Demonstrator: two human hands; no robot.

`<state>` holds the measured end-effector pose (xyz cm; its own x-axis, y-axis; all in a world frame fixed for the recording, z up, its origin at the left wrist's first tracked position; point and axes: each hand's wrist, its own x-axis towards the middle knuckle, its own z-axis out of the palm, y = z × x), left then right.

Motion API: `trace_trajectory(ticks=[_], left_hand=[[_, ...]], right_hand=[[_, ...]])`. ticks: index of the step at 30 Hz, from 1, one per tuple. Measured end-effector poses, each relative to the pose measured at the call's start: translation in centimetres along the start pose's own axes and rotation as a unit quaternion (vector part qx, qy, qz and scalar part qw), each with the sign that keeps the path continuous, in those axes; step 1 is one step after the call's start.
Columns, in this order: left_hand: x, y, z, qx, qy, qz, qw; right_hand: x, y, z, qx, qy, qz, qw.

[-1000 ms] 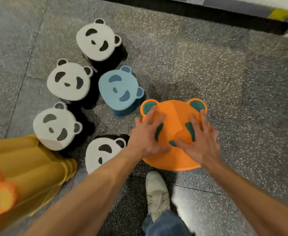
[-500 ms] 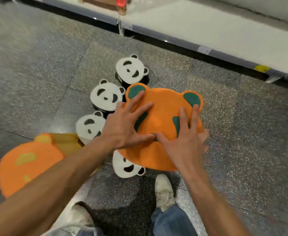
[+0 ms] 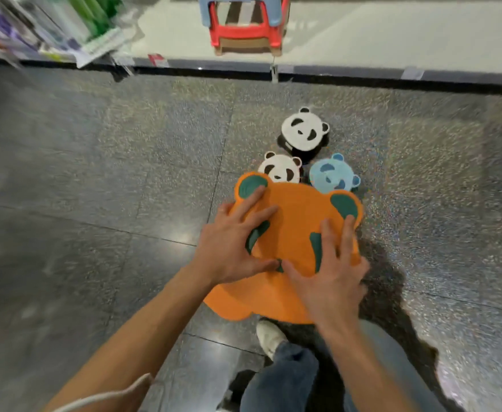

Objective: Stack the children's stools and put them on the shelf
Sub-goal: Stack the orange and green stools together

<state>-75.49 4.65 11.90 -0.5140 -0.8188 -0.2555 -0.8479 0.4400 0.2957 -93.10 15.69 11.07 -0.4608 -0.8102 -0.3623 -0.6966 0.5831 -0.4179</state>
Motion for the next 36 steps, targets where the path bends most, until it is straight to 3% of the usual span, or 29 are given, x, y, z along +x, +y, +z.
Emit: trace_trajectory(ticks=[4,10,19,24,30,32,36], left_hand=[[-1.6,-2.9,0.0,-0.003,-0.004,0.042,0.999],[-3.7,-5.8,3.7,-0.025,-0.038,0.02,0.999],[-1.9,-16.0,10.2,0.001,-0.114,0.152,0.982],[-1.1,-21.2,15.6,0.029,-0.177,0.145,0.973],[-1.5,-22.5,21.5,0.118,-0.253,0.141,0.95],[-2.0,-20.9,21.2,0.135,-0.276,0.107,0.946],[-2.4,-18.6,20.2,0.111,-0.379,0.05,0.917]], right_hand=[[-3.1,-1.3,3.4,0.033,-0.034,0.027,0.998],[-5.3,-2.3,7.7,0.063,-0.1,0.114,0.986],[-8.9,-5.9,21.8,0.119,-0.054,0.228,0.965],[-8.1,-6.5,29.9,0.128,-0.034,0.245,0.96],[-4.1,-2.7,32.1,0.044,-0.159,0.2,0.966],[-3.0,-1.3,30.1,0.021,-0.224,0.188,0.956],[0.1,-0.1,26.0,0.081,-0.361,0.159,0.915]])
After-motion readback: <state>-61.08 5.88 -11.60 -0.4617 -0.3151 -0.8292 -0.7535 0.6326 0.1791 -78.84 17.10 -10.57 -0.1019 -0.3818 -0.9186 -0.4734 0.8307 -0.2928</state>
